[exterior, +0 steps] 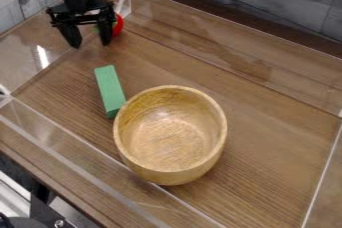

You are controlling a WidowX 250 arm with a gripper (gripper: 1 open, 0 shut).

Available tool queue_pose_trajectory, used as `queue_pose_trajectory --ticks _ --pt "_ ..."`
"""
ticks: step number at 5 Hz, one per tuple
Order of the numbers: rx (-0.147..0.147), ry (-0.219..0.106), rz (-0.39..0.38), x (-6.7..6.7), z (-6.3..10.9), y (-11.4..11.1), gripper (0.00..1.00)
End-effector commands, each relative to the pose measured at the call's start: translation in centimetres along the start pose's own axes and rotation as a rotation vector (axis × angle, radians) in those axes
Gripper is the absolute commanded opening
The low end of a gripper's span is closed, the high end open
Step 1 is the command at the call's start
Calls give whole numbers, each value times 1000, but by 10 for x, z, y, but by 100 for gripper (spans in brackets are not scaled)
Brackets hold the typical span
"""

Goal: Move the red fruit to the left

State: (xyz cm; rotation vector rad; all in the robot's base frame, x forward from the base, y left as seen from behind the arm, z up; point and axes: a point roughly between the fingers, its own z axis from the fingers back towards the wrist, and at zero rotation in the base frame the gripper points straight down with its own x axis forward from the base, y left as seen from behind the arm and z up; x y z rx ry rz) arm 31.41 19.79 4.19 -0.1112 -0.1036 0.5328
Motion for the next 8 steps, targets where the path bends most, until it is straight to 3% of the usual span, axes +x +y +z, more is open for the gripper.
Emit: queue_pose_trajectory --ticks 1,3,5,7,8 --pt "-3 -75 39 13 28 1 100" --pt "-31 -61 7 14 28 2 100" --pt "-44 -70 129 5 28 -7 100" --pt "-65 -74 154 17 44 -17 100" --pt "-72 -74 195 16 49 -12 100"
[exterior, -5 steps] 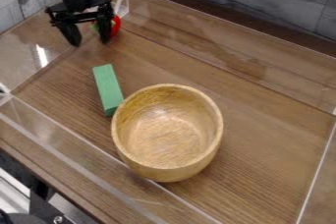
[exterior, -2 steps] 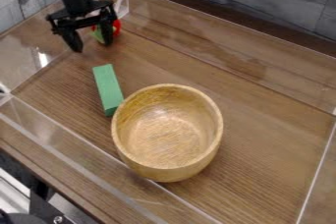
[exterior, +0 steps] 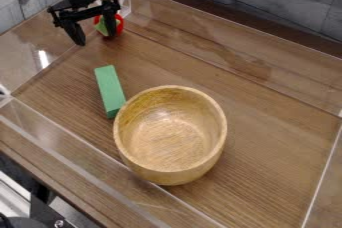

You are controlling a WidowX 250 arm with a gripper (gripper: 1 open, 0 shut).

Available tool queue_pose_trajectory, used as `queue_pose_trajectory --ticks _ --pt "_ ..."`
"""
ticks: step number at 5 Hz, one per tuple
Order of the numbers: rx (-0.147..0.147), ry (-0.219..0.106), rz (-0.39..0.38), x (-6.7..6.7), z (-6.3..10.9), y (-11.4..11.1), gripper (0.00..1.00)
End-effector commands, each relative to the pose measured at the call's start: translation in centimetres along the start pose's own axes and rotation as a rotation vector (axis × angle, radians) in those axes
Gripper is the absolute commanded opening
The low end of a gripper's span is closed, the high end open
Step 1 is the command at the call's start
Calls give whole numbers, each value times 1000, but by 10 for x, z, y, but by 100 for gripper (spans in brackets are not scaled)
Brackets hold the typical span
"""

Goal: Move the red fruit to the left

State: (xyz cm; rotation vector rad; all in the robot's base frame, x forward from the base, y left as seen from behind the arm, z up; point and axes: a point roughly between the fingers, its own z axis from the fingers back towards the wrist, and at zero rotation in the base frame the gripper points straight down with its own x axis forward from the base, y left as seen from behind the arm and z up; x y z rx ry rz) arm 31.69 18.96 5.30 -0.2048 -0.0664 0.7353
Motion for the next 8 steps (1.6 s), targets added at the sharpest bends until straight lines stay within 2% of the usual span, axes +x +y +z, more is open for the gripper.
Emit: queue_pose_trajectory --ticks 1,2,3,4,5,6,8 --pt "-25 -134 -6 8 53 -20 100" --pt "-39 -147 0 -1 67 -32 100" --pt "-29 -160 64 4 57 -34 0" --pt "-11 -182 137 13 44 -28 0" --pt "8 -201 209 22 41 -27 0" --pt "25 -216 281 29 44 -27 100" --pt "38 -191 164 29 33 -29 100"
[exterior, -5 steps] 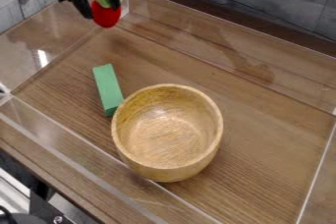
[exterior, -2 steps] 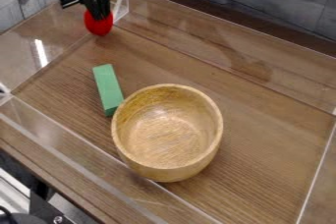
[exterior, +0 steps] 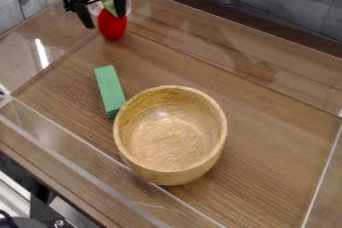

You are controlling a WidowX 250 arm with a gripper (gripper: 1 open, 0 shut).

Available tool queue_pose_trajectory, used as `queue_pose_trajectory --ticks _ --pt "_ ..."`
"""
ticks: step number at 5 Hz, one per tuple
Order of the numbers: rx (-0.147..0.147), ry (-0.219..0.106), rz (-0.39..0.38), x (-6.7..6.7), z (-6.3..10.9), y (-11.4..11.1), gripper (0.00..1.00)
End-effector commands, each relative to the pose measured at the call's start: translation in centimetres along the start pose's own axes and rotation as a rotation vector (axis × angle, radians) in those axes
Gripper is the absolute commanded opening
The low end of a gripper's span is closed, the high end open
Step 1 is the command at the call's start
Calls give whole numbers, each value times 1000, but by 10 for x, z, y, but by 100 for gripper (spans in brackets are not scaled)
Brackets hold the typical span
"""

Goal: Move the red fruit to the left

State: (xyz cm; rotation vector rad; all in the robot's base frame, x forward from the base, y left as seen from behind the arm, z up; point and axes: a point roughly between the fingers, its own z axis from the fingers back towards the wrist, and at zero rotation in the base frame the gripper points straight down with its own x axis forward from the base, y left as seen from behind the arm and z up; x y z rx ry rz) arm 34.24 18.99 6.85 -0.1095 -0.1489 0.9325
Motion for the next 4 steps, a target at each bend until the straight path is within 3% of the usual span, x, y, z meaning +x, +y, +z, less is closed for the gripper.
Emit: queue_pose_trajectory --ticks 1,2,4 --pt "-22 -58 -23 3 28 -4 0" --pt "-13 -56 -21 -3 35 2 100" --pt "-9 -46 -46 -15 44 10 100"
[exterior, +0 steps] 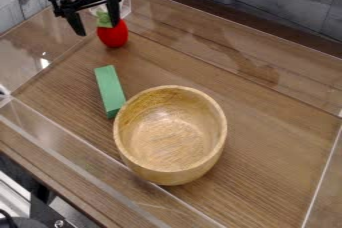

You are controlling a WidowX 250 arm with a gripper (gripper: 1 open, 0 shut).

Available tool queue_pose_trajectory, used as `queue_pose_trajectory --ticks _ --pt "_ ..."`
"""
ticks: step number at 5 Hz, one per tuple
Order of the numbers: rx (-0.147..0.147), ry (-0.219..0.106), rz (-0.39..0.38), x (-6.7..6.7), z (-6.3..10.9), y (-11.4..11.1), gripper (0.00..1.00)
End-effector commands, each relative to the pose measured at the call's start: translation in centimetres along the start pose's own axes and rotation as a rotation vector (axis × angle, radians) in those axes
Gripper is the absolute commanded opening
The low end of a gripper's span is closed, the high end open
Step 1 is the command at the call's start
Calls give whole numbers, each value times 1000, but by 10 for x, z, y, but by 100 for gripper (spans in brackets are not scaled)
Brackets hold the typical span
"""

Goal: Move the red fruit to the left

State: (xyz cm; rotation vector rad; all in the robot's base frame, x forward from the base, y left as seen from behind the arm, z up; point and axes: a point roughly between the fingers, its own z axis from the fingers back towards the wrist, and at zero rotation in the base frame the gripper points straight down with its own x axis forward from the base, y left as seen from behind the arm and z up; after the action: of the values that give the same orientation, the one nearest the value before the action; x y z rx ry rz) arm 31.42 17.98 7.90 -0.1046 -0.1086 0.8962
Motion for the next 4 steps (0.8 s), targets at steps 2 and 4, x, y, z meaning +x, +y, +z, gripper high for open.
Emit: queue_pose_trajectory --ticks 2,4 --pt "-42 -63 -68 12 26 -6 100" --pt "-51 -53 -115 20 19 -14 100"
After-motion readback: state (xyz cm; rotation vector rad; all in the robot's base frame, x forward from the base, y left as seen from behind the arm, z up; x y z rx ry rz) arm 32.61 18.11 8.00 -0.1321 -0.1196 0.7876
